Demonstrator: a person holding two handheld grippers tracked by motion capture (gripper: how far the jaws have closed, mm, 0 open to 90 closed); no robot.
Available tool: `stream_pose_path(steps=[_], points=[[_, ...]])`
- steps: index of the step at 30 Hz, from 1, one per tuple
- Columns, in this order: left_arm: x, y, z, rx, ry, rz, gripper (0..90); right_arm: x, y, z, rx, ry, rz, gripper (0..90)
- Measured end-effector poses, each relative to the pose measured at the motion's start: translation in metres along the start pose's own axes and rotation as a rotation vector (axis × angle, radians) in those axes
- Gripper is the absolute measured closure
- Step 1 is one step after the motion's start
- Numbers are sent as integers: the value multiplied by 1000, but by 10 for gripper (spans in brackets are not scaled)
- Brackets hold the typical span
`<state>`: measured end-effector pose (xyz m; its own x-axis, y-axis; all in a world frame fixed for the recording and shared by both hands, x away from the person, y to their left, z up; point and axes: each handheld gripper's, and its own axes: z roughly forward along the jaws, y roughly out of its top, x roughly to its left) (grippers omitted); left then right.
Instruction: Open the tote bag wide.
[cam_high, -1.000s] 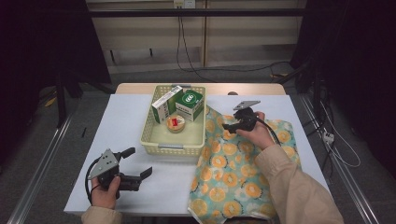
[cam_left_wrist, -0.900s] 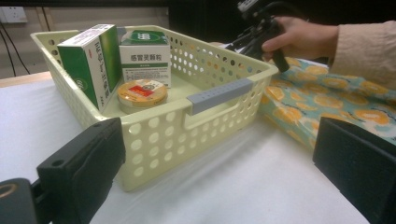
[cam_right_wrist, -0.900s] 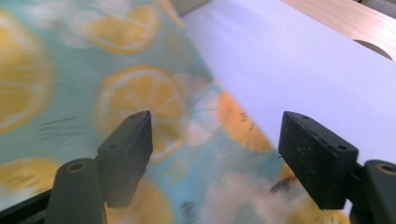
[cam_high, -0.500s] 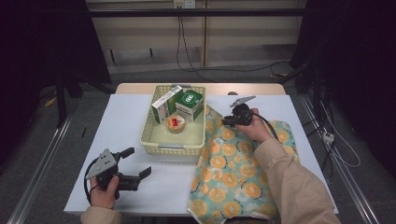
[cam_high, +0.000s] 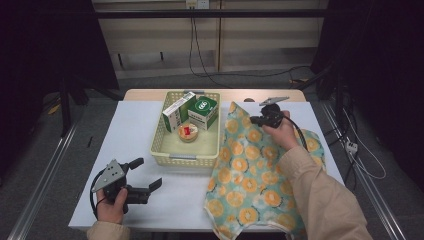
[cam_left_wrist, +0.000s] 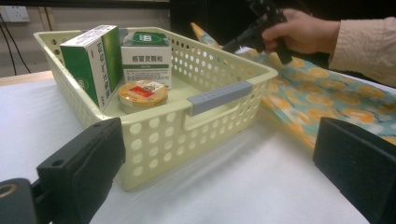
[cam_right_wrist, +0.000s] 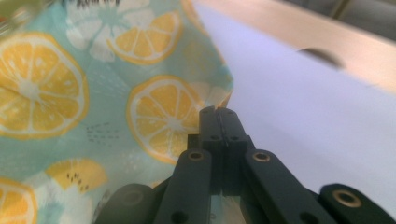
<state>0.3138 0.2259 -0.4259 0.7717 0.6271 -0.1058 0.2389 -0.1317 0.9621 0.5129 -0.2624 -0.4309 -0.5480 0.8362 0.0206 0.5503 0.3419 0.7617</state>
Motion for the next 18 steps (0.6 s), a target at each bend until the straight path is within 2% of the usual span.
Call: stream_pose_path(steps=[5,6,7,8,9,11,13,15,18], points=[[4,0,-1,-22,-2,-26,22,-28,20,-5,-26,-121,97,900],[5,-1,-1,-25,-1,-31,22,-32,20,-4,-22,-123,120,813],[6,-1,-1,-25,0,-30,22,-33,20,-3,-6,-120,142,635],[6,-1,-1,-25,-1,-31,21,-31,19,-3,5,-140,123,516],[6,-1,-1,-25,-4,-29,21,-28,17,-4,15,-140,101,471],[4,0,1,-21,-11,-24,21,-20,12,-9,-2,-88,97,388],[3,0,2,-13,-11,-16,22,-10,7,-18,-14,-55,61,305],[2,0,3,-11,-15,-16,22,2,0,-28,-24,-1,37,291],[1,1,2,-10,-18,-5,22,26,-10,-47,-32,61,-29,252]])
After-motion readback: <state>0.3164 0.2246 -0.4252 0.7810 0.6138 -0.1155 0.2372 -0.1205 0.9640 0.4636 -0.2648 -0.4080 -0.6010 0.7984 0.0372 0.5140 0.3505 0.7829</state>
